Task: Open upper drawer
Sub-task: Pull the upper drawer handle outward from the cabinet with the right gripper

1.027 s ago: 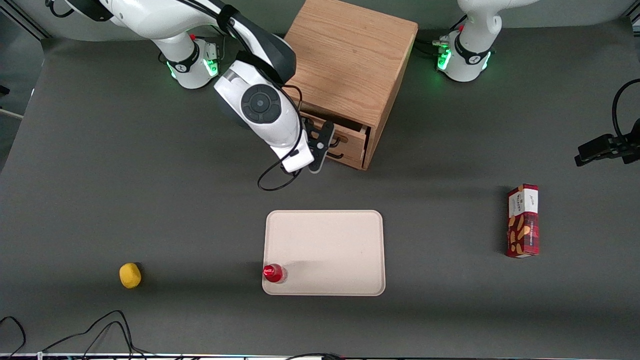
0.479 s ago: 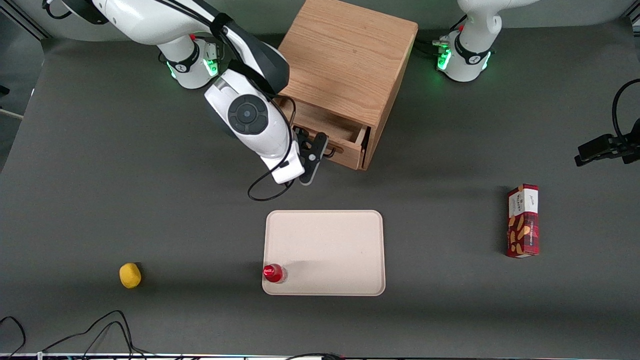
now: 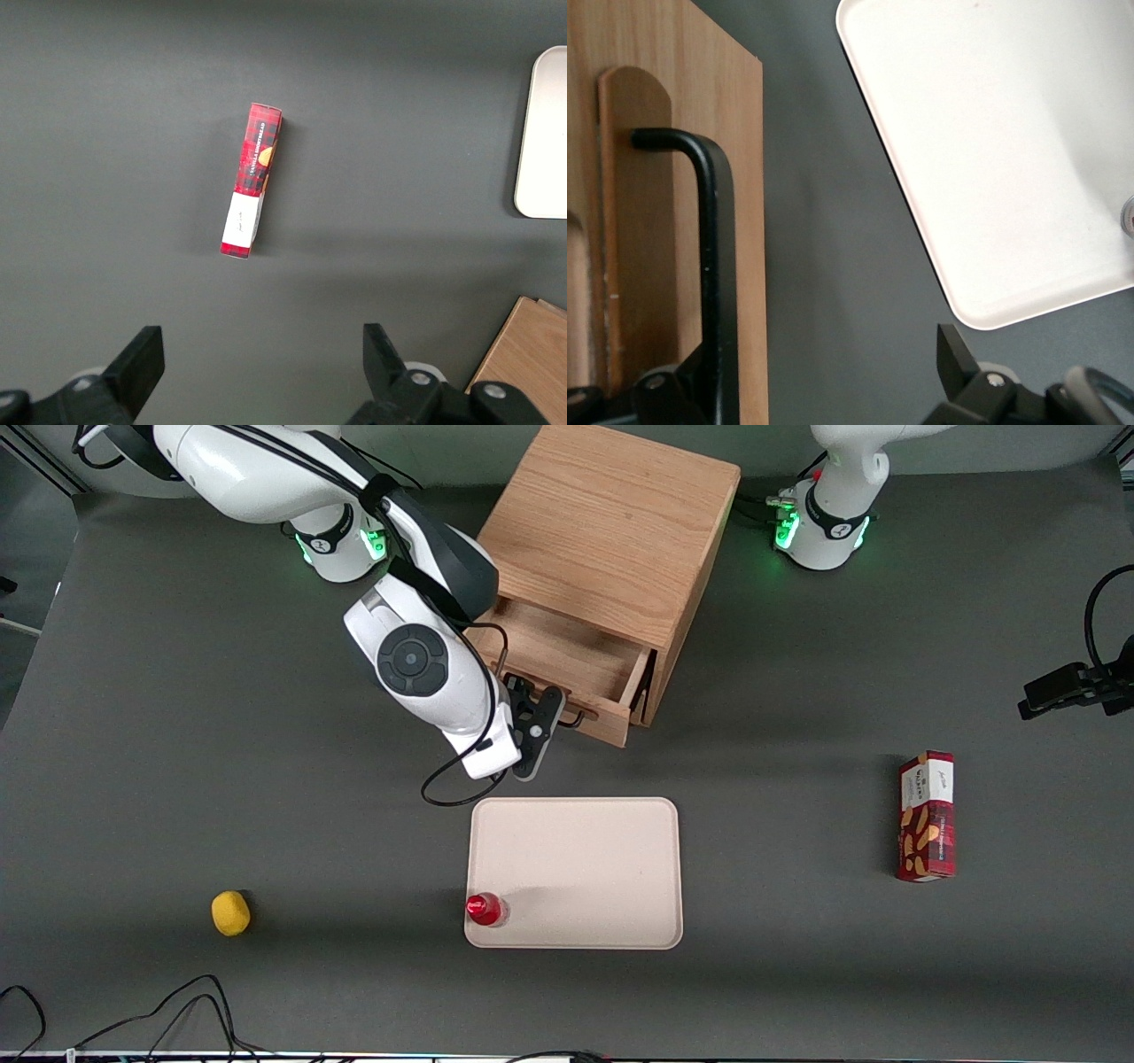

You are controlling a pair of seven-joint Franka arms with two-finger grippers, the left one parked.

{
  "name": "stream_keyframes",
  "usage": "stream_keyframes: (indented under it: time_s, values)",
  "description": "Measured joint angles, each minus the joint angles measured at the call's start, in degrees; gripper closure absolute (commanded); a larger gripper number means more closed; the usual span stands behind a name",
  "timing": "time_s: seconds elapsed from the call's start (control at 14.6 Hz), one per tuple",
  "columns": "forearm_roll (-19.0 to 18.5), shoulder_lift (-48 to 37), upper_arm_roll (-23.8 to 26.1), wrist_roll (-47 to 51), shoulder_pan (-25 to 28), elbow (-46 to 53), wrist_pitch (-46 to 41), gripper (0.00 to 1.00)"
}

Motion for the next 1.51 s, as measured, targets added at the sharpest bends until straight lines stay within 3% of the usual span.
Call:
stream_keyframes:
  time_s: [1.51]
  values:
    - [0.0, 3.9, -1.77, -5.05, -4.36, 5.99, 0.83, 0.0]
